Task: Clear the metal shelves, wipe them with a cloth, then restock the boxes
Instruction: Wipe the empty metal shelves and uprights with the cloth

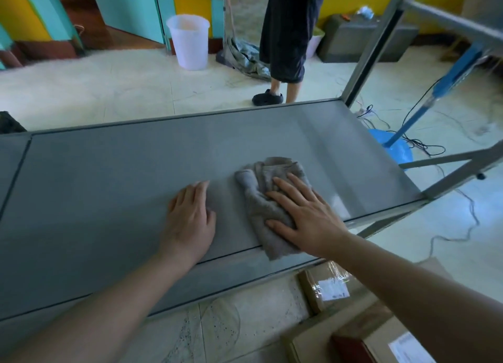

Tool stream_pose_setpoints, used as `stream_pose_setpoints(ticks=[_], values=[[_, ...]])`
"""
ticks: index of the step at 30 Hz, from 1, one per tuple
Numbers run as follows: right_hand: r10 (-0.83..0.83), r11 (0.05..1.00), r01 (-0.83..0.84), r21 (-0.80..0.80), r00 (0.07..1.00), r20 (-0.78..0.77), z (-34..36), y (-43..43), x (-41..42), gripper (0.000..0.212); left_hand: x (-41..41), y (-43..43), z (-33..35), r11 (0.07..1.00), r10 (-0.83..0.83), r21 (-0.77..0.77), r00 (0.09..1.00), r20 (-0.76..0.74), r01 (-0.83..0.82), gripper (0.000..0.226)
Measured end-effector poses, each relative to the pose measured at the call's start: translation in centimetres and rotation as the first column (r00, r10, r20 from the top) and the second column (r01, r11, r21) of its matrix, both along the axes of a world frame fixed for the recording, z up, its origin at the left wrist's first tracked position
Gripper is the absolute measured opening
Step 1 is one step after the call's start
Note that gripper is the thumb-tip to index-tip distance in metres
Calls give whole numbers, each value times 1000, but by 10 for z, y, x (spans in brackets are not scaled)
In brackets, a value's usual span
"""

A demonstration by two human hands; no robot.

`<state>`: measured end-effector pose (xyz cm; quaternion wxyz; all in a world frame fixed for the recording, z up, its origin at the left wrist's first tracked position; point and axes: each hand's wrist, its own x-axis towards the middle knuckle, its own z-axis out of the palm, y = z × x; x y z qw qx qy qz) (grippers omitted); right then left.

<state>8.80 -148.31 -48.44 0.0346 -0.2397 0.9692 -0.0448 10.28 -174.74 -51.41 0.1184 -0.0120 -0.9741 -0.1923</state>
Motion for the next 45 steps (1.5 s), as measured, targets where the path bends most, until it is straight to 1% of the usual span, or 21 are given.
stream_pose_setpoints(ticks=[2,5,6,9,11,12,14,18,21,23,26,29,32,35,37,39,40,42,44,45], values=[[-23,1000,23,18,999,31,-1,0,-2,71,-12,14,-1,1000,7,6,1000,24,-7,53],[-9,999,7,38,999,49,1,-4,-1,72,-35,41,4,996,41,68,993,110,-49,60],[8,999,-10,41,998,64,2,-3,-1,73,-40,47,5,995,60,68,988,144,-70,61],[134,990,-136,45,990,32,2,1,-28,74,-45,53,-4,996,89,6,982,164,-91,61],[208,977,-208,48,978,-1,-1,-5,-60,75,-44,52,-7,994,109,-7,979,170,-109,69],[217,975,-217,46,976,-2,-2,-11,-79,75,-44,53,-6,993,116,-17,978,171,-115,73],[180,983,-180,39,984,5,-4,-27,-120,76,-44,56,-4,993,119,-39,977,177,-114,71],[75,997,-75,7,997,8,-11,-65,-205,77,-46,58,-2,993,117,-33,971,208,-112,65],[51,999,-51,-18,999,3,-11,-86,-247,78,-47,55,0,991,131,-11,975,179,-131,80],[30,999,-30,-16,1000,2,-12,-92,-256,79,-48,54,0,992,122,-9,978,171,-122,84],[6,1000,-6,-15,1000,12,-13,-93,-249,78,-48,54,2,992,125,-22,977,174,-123,82],[-33,999,34,-19,999,27,-10,-94,-229,74,-47,53,3,992,124,-14,972,201,-123,64],[-67,997,68,-46,997,33,-11,-90,-197,73,-46,55,3,993,122,-18,974,190,-121,62],[-72,993,78,-85,995,72,-6,-78,-148,72,-40,50,2,988,126,71,979,159,-138,54],[-80,990,91,-112,992,94,-2,-63,-106,70,-38,47,0,971,175,145,979,107,-189,53],[-81,988,94,-126,992,100,0,-44,-55,68,-37,48,0,966,188,162,979,80,-199,53],[-62,989,73,-128,994,89,0,-37,-31,67,-36,47,0,976,156,141,984,82,-166,54],[0,994,8,-107,998,67,-2,-19,2,66,-32,52,-2,998,25,46,995,91,-30,55],[40,995,-33,-92,997,71,-3,4,10,66,-32,65,-1,991,-117,-55,990,84,122,53],[51,995,-45,-90,996,69,-2,16,9,65,-32,75,2,985,-152,-72,985,87,158,53]])
